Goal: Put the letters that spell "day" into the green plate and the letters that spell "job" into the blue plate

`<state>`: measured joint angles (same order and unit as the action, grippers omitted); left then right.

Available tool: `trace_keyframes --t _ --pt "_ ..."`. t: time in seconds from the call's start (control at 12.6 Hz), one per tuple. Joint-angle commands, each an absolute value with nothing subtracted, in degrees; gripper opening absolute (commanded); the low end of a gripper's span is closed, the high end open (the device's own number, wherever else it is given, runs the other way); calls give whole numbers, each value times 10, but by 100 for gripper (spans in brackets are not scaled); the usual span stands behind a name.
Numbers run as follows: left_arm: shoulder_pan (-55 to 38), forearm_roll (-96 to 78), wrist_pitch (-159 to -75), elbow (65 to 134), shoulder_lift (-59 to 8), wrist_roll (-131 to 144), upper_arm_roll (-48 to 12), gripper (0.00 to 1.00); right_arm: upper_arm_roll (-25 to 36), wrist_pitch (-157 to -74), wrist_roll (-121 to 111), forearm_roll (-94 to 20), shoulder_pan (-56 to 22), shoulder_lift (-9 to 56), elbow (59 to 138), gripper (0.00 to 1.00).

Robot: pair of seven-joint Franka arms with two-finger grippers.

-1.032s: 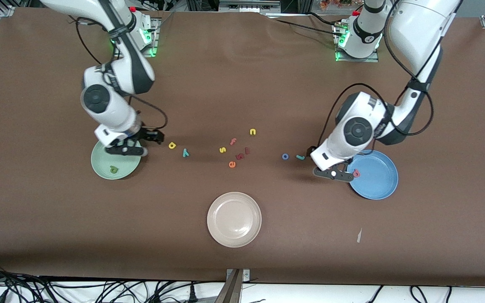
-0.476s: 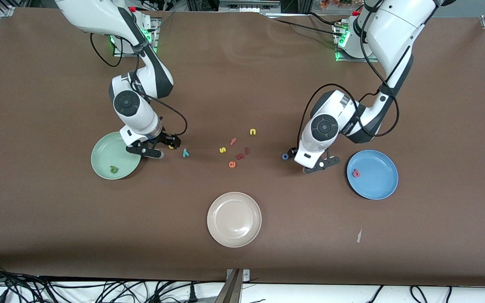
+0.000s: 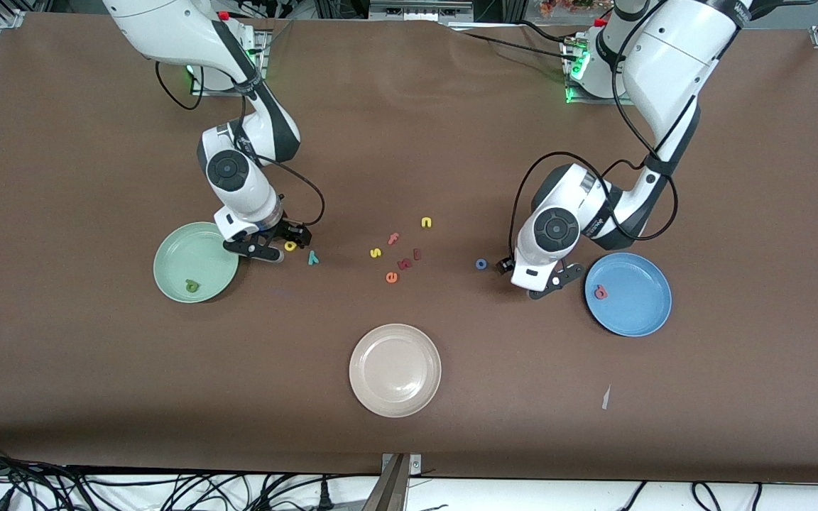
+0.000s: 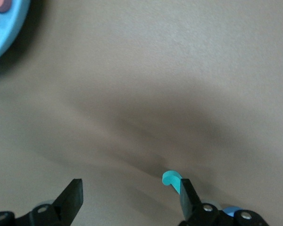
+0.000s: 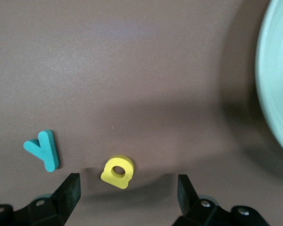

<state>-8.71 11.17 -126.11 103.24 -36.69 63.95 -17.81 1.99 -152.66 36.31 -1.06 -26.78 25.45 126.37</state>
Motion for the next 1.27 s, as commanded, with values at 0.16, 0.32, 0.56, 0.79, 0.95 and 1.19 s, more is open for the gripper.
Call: trace_keyframes --t 0.16,0.32,0.56,0.79,0.95,1.19 --pt "-79 26 -1307 1030 -373 680 -180 83 26 -1551 372 -11 -276 265 1267 80" --pt "-80 23 -1312 1031 -377 681 -180 80 26 -1551 372 -10 -276 265 1267 66" --pt "-82 30 -1312 1032 -382 681 -179 63 26 -1550 372 -10 -277 264 1267 32" --pt "-83 30 -1340 1036 -394 681 -179 57 26 -1547 372 -9 -277 261 1267 10" --pt "-82 30 -1360 1036 -398 681 -179 57 26 -1546 363 -9 -276 254 1266 8" --pt "-84 31 -1359 1036 -398 679 -178 13 36 -1467 294 -5 -260 205 1247 8"
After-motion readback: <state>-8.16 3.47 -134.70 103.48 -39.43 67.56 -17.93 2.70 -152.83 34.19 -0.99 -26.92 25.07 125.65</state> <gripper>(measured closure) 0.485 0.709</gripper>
